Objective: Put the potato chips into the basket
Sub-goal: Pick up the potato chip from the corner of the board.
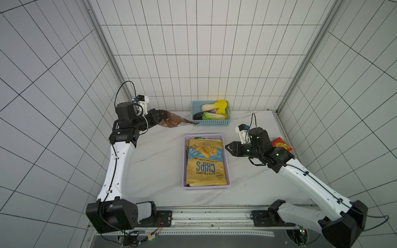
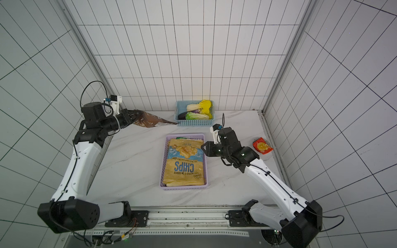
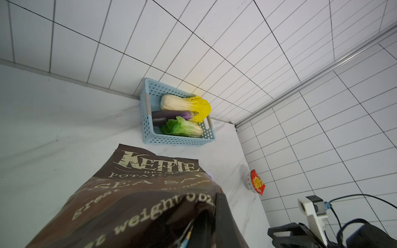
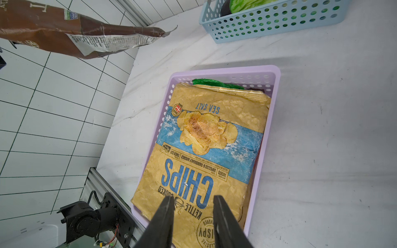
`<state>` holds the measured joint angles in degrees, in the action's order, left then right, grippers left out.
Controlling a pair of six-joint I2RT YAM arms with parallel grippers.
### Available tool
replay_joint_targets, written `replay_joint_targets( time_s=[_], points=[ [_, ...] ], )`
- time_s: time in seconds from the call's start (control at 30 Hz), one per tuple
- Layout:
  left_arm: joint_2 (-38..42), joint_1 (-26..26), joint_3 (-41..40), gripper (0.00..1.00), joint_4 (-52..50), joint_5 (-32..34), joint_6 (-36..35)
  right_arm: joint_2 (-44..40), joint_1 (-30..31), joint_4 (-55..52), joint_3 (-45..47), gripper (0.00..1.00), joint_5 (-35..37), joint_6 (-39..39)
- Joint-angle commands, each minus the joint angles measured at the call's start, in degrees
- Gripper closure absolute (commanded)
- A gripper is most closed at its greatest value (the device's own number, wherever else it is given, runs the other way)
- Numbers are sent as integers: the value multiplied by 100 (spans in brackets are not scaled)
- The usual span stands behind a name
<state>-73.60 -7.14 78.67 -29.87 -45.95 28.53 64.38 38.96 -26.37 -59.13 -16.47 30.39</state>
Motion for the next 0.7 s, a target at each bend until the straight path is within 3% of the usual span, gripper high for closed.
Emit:
replay_joint_targets(
  time_s=[0.0,0.27,0.47,0.67],
  points=[
    [256,82,19,100,201,-632,102,9,-17,44,29,65,108,-104],
    [562,912,-271,100,-235,-128,-59,-33,-81,-44,-41,66,184,-156],
    [581,1656,-463,100,-546,751,-107,69,-36,191,-20,64,-319,-69],
    [513,2123,-432,100,-546,1174,104,103,305,299,-230,56,-247,-331]
  ],
)
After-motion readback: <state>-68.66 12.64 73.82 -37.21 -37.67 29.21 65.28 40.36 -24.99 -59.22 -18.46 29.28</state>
